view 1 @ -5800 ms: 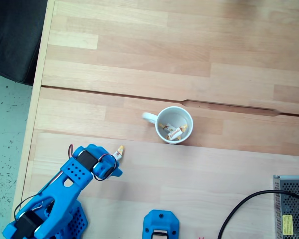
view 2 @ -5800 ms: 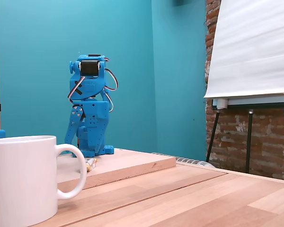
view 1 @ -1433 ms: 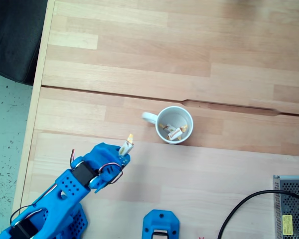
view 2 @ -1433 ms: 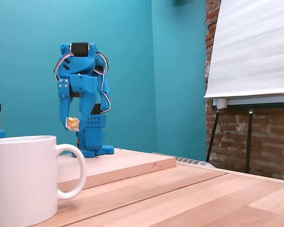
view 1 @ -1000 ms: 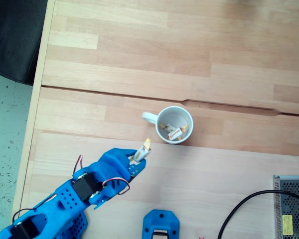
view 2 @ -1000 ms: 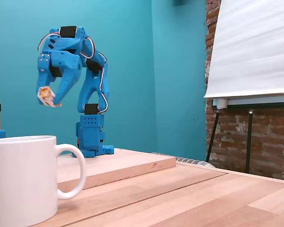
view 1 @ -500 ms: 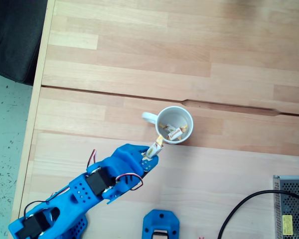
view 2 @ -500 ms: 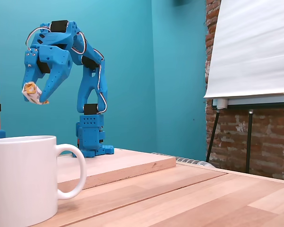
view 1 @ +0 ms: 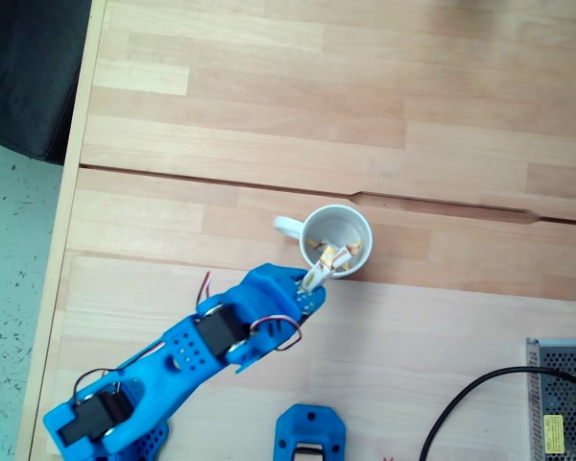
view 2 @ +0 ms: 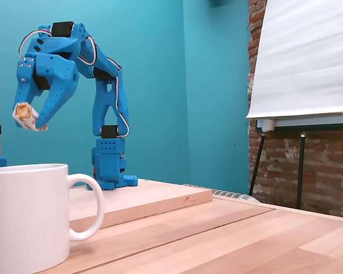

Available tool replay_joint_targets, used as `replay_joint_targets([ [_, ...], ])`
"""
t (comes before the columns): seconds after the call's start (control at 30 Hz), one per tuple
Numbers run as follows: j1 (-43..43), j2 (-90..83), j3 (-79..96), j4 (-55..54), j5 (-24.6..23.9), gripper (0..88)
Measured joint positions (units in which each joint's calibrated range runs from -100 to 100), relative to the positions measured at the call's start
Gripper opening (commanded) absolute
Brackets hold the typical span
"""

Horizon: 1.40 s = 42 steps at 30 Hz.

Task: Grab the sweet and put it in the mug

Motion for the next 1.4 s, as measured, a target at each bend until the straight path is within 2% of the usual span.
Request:
replay_joint_targets([
  [0.47,0.07,5.81,-8.79,0.00,-0.54,0.0],
  [1.1,0.07,13.99,-9.68,0.00,-2.34,0.0],
  [1.4,0.00,13.99,-12.91,0.00,-5.96,0.0],
])
